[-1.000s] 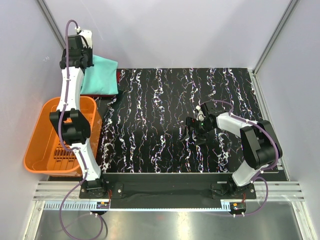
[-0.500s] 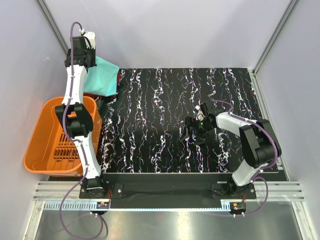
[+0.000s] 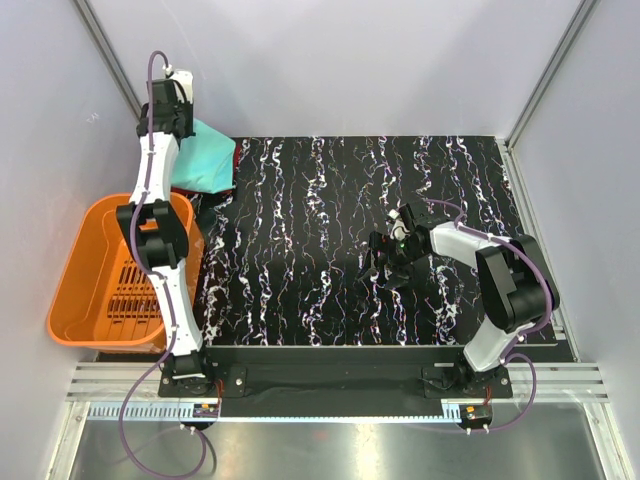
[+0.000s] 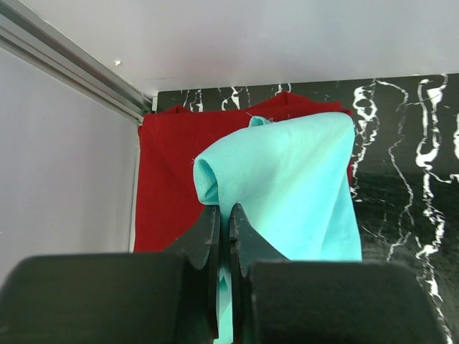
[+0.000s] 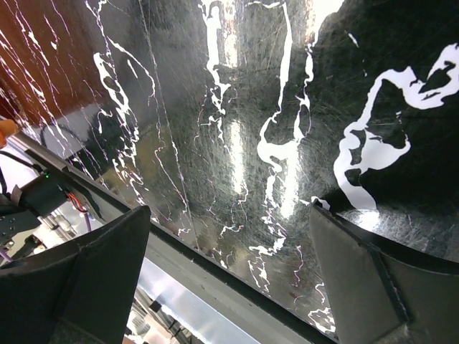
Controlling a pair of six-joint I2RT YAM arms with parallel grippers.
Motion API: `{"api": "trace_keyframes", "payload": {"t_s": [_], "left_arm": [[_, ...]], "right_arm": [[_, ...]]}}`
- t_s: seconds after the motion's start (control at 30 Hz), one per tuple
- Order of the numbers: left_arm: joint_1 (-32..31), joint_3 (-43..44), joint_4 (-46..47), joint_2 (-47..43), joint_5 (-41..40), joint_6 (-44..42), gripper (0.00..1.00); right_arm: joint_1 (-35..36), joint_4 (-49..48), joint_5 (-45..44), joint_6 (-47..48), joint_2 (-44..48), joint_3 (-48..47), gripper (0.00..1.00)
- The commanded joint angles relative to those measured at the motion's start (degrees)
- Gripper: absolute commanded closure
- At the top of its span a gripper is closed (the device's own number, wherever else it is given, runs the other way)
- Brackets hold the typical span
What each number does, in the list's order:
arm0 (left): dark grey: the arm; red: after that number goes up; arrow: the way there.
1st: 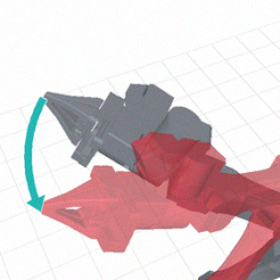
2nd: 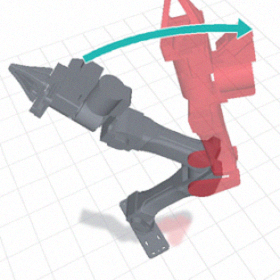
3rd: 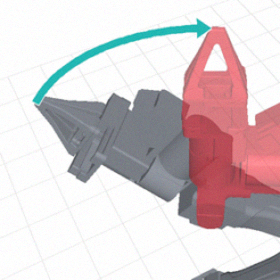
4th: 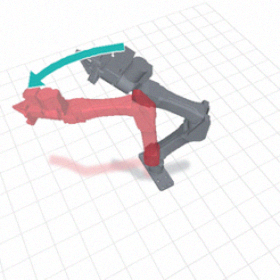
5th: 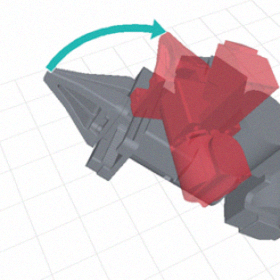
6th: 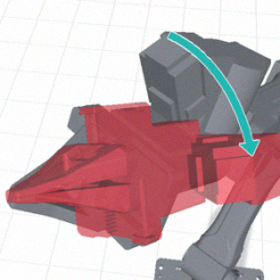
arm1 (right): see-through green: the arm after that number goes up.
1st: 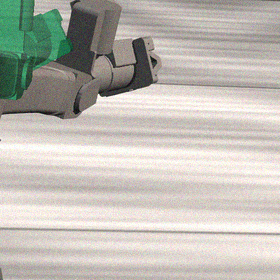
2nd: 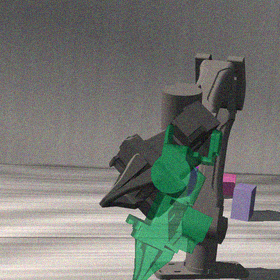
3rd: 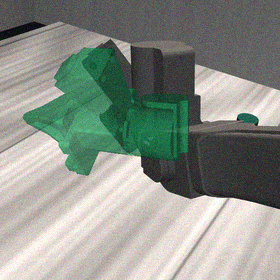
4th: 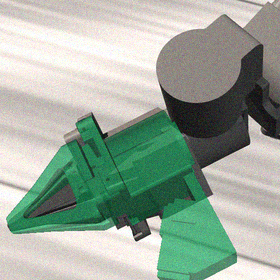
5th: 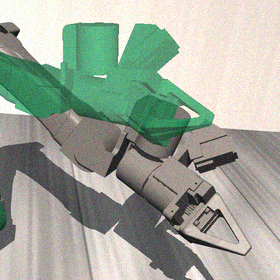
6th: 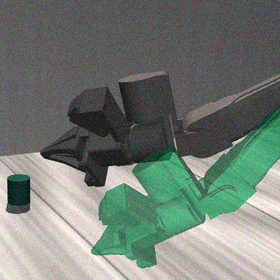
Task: Fold and stack the t-shirts
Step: Neatly place the folded tshirt to the corner, then reset both grippers
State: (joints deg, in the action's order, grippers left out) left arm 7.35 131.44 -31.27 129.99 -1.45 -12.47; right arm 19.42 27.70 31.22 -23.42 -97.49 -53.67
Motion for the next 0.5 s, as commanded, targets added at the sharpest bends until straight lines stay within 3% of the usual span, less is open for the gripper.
{"api": "trace_keyframes", "payload": {"t_s": [0.0, 0.03, 0.07, 0.13, 0.2, 0.23, 0.27, 0.47], "left_arm": [[0.6, 3.9, 5.2, 1.7, -2.1, -0.6, 1.0], [0.7, 3.8, 5.6, 2.0, -2.8, -0.5, 1.0], [0.6, 3.8, 5.9, 2.4, -3.6, -0.5, 0.94], [0.6, 4.4, 6.7, 3.3, -6.8, -0.6, 0.64], [0.7, 5.7, 7.3, 4.3, -11.3, 0.0, 0.55], [0.7, 8.2, 7.2, 4.6, -12.5, 0.5, 0.39], [0.7, 9.0, 7.5, 4.7, -13.7, 1.8, 0.29], [-1.4, 7.4, 8.5, -2.1, -9.8, 6.3, 0.28]], "right_arm": [[-0.3, -1.5, -2.2, 1.3, -1.8, -0.6, 0.0], [-0.3, -1.5, -2.2, 1.1, -2.0, -0.6, 0.0], [-0.3, -1.4, -2.2, 1.1, -2.1, -0.7, 0.0], [-0.2, -1.7, -2.1, 1.0, -2.6, -0.9, 0.0], [-0.3, -1.7, -2.1, 0.8, -3.1, -0.9, 0.0], [-0.3, -1.9, -2.0, 0.7, -3.2, -0.8, 0.0], [-0.3, -2.0, -1.8, 0.5, -3.1, -0.7, 0.0], [-0.3, -1.7, -1.2, -0.9, 0.0, -0.3, 0.0]]}}
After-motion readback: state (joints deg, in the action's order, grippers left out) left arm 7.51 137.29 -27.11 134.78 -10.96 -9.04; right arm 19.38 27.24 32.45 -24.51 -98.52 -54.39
